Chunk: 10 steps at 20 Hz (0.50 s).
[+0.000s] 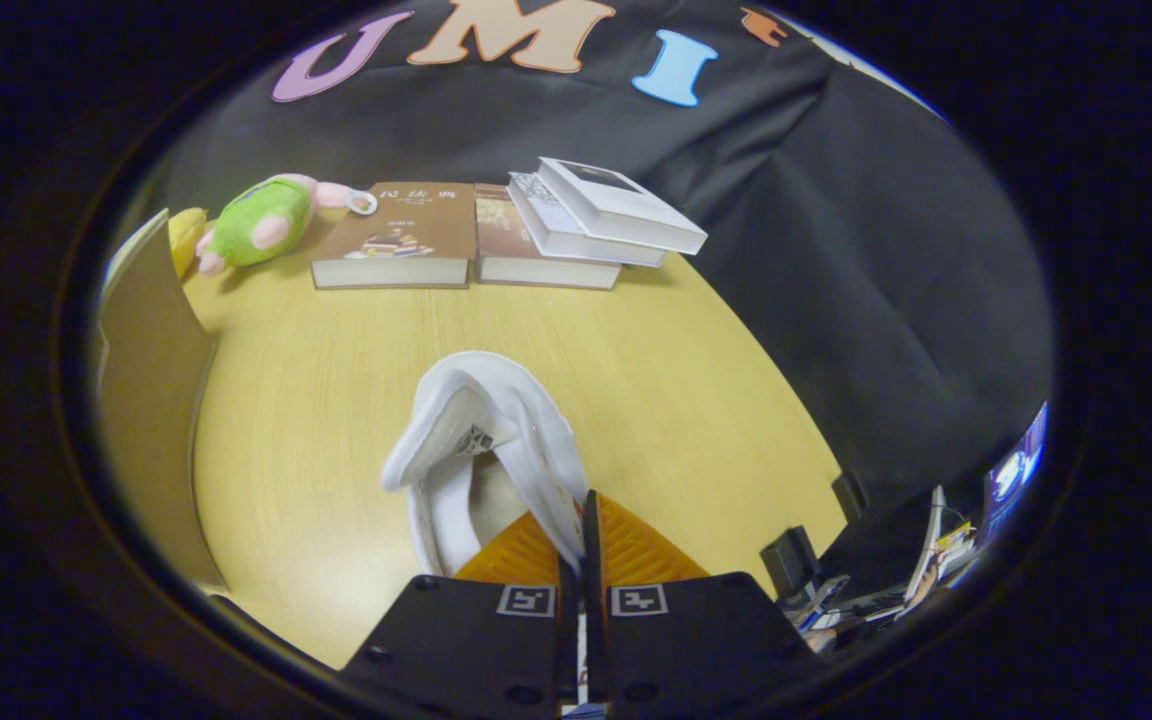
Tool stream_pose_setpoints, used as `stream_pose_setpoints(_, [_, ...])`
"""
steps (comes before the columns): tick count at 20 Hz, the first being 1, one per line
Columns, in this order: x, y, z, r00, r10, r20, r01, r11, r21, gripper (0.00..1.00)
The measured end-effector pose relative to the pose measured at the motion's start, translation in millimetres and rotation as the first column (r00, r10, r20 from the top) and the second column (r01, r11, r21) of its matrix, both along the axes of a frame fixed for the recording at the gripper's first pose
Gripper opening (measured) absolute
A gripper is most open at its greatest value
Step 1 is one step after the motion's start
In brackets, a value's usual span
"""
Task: Open the storage box then place both shoes into the box .Put the left shoe in first, then the right shoe, with the right side of both shoes facing outward in a uniform manner.
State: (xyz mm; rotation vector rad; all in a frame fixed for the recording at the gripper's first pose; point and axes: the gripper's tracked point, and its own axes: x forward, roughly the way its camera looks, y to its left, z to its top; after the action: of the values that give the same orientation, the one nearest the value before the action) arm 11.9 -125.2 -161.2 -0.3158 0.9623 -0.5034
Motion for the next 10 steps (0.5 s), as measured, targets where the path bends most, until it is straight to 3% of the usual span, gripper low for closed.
stream_pose_setpoints(4, [-2.9,14.3,41.1,1.0,0.027,-0.011,-0.028,0.997,-0.068,0.05])
stream_pose_setpoints(10, [23.0,75.5,115.8,0.984,0.139,0.109,-0.13,0.988,-0.086,0.04])
